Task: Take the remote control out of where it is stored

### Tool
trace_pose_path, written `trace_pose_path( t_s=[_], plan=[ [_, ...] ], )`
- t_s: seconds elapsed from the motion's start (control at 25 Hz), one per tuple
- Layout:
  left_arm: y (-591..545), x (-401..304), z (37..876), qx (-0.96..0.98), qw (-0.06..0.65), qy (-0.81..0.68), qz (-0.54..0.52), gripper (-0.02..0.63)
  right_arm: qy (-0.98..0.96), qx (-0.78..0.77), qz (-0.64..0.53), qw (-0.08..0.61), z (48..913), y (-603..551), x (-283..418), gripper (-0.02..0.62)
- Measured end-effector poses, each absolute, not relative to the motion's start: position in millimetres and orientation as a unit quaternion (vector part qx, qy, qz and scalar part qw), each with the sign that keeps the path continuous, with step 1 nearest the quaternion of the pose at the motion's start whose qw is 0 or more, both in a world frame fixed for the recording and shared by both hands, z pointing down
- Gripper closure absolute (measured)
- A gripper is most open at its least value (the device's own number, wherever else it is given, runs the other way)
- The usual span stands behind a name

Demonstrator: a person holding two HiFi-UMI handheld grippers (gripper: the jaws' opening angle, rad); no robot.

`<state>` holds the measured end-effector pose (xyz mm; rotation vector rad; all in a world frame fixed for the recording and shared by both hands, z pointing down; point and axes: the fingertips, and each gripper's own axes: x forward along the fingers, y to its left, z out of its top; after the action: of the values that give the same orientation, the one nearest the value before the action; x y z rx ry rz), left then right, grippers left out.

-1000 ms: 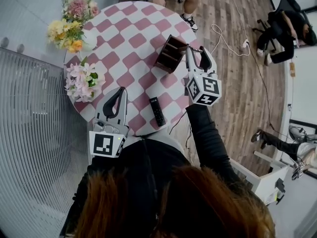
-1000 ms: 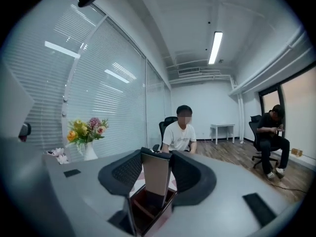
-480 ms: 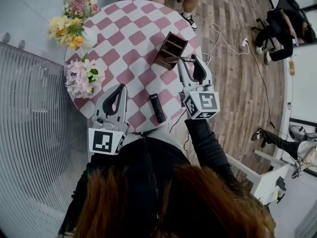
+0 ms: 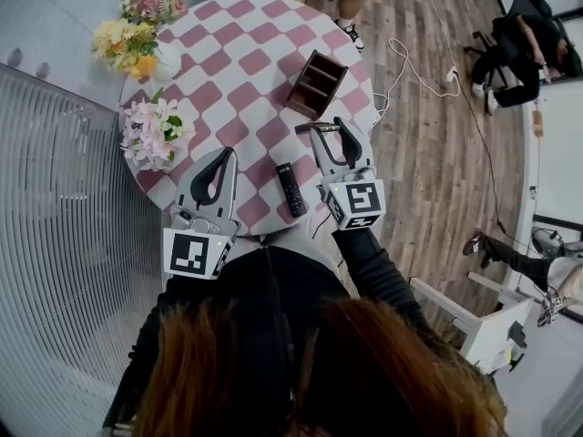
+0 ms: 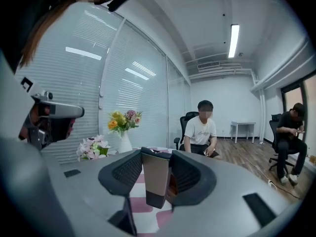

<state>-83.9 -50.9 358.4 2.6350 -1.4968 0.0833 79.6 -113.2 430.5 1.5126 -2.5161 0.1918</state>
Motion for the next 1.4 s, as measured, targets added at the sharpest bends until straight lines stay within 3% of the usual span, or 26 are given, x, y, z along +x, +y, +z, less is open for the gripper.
trace_pose_path(
  t_s=[0.44,1.4],
  plan=[
    [-43,-82,363,0.87,0.057,-0.489,0.037,0.597,-0.838,0.513,0.097,0.158,497,-93,78,0.397],
    [-40,-64,369,0.879,0.062,-0.471,0.041,0.597,-0.836,0.5,0.119,0.192,530,-40,87,0.397]
  ],
)
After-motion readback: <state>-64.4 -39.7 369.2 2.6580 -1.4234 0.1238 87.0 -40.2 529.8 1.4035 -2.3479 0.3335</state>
